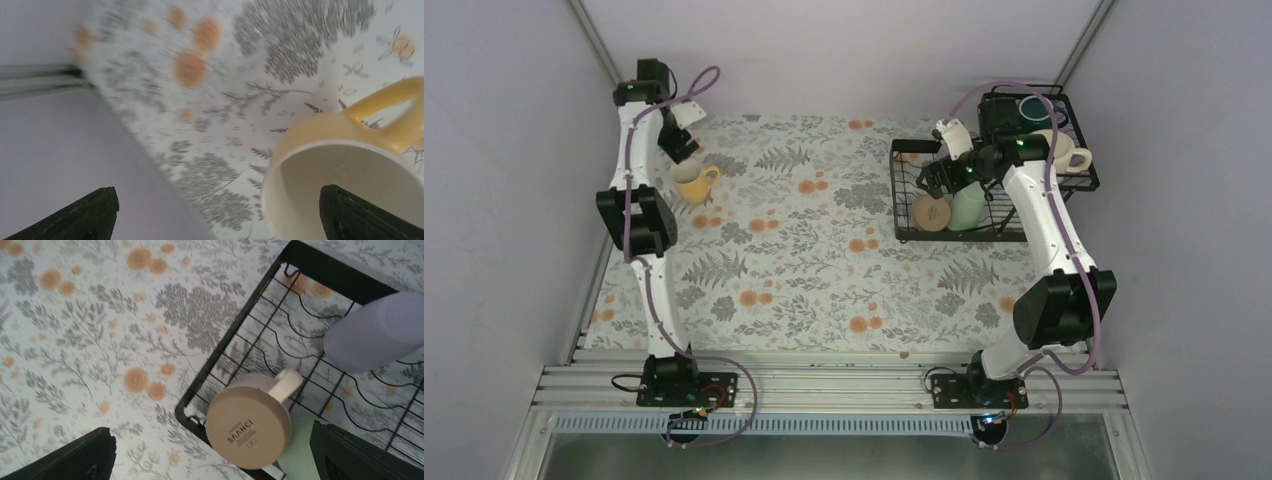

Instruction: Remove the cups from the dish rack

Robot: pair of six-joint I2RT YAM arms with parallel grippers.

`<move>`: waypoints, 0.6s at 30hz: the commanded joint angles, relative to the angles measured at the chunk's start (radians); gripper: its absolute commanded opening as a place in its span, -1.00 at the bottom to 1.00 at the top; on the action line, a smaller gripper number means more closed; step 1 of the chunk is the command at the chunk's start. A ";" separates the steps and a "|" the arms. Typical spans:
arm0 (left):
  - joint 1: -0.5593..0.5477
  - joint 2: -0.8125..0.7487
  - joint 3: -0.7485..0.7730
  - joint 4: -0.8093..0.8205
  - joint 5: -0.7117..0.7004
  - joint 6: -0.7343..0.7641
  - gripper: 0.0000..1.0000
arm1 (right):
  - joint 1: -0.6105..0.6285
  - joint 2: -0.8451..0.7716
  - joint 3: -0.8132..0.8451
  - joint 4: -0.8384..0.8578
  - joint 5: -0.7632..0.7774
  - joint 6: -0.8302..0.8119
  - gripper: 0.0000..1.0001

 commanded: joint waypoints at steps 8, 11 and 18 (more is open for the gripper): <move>-0.192 -0.457 -0.111 0.154 0.066 -0.211 1.00 | 0.005 0.005 -0.037 -0.073 0.160 -0.078 0.97; -0.249 -0.600 -0.305 0.327 0.121 -0.358 1.00 | 0.005 0.078 -0.025 -0.050 0.189 -0.015 0.80; -0.335 -0.861 -0.787 0.806 -0.004 -0.585 1.00 | 0.032 0.209 0.059 0.006 0.199 0.163 0.31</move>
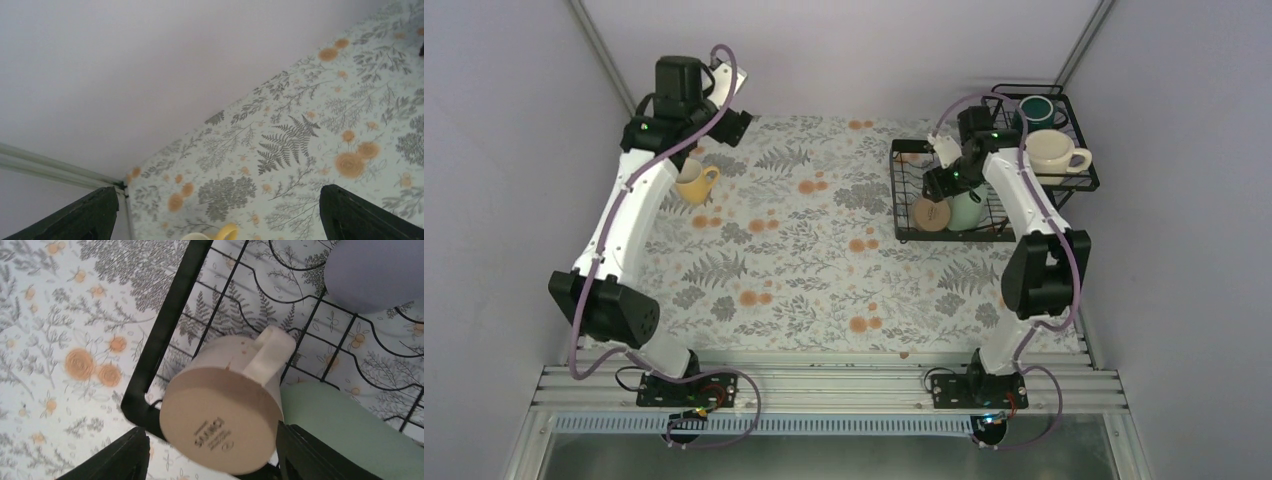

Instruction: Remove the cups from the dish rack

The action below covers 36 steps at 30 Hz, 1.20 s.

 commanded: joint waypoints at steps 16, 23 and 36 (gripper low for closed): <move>-0.024 -0.041 -0.187 0.291 -0.274 -0.235 1.00 | 0.048 0.224 0.198 0.081 0.180 0.238 0.05; -0.025 -0.053 -0.220 0.275 -0.260 -0.247 1.00 | 0.048 0.273 0.214 0.083 0.235 0.238 0.06; -0.024 -0.112 -0.338 0.313 -0.264 -0.248 1.00 | 0.049 0.327 0.209 0.075 0.247 0.231 -0.16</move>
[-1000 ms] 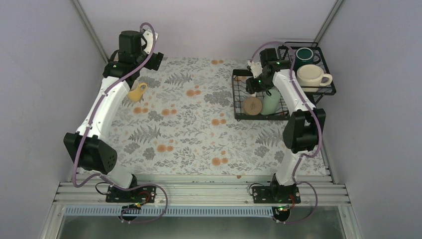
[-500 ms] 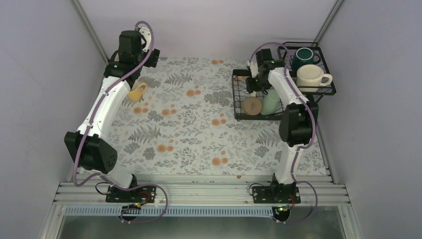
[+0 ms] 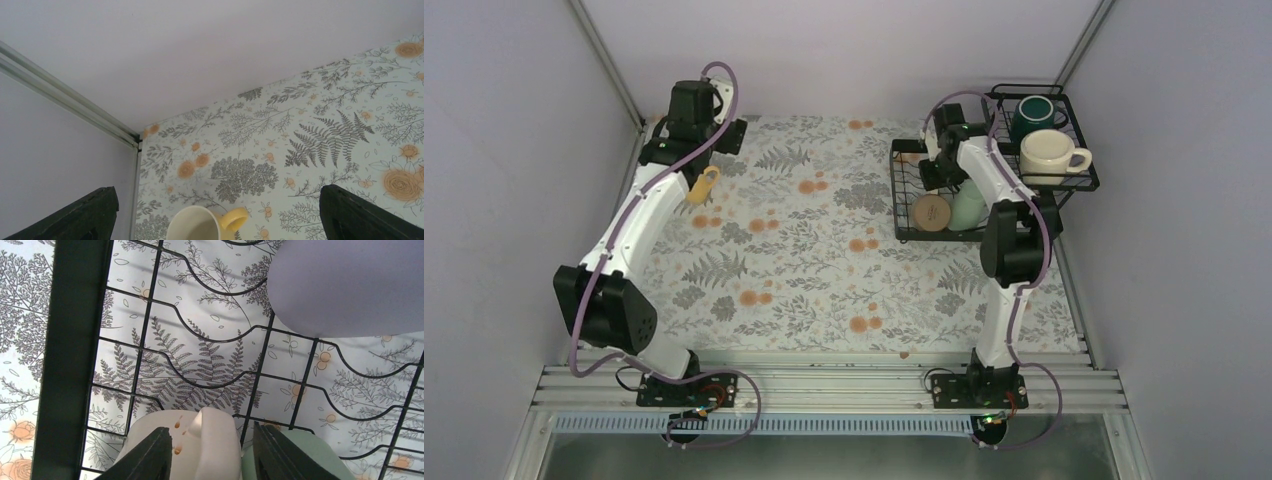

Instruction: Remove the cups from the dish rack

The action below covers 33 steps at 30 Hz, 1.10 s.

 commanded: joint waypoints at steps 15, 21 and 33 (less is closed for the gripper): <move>-0.001 -0.072 -0.046 0.035 0.018 -0.027 1.00 | 0.007 0.016 0.041 -0.040 -0.118 -0.009 -0.92; -0.002 -0.086 -0.049 0.032 0.105 -0.054 1.00 | 0.009 -0.019 0.128 -0.075 -0.193 -0.037 -0.93; -0.015 -0.056 -0.028 0.092 0.958 -0.124 1.00 | 0.010 -0.159 0.368 -0.135 -0.605 -0.068 -0.93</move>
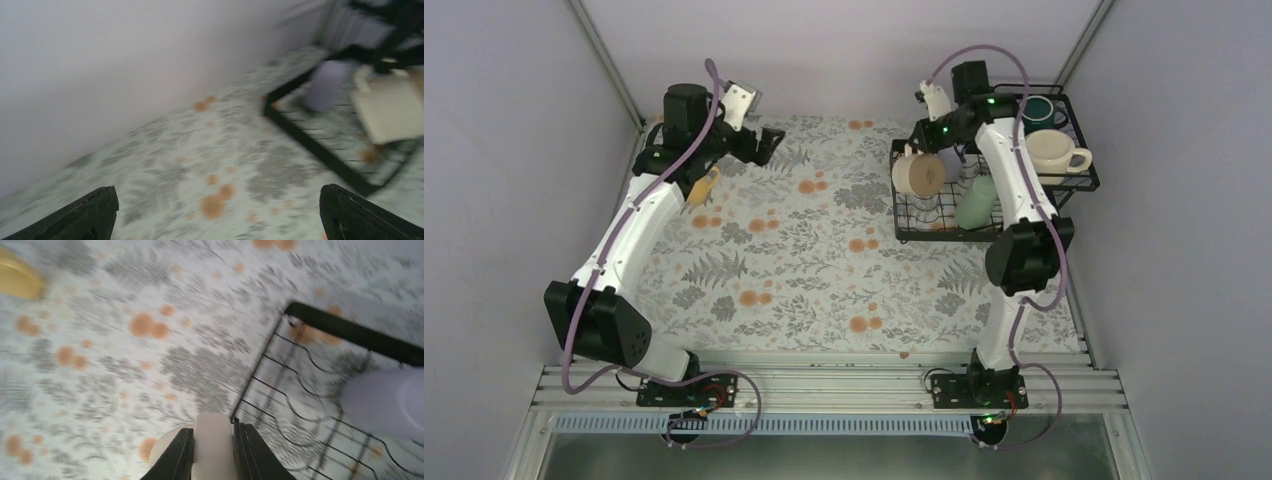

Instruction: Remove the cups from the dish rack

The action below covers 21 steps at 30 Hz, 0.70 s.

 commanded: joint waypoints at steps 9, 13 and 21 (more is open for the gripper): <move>-0.082 0.219 0.169 -0.027 0.711 -0.063 1.00 | 0.033 -0.175 0.144 -0.008 -0.512 -0.005 -0.93; -0.164 0.286 0.244 -0.091 0.700 -0.010 1.00 | 0.035 -0.192 0.153 0.037 -0.521 0.011 -0.93; -0.230 0.402 0.417 -0.194 0.737 0.033 0.99 | 0.034 -0.121 0.234 0.057 -0.525 0.031 -0.93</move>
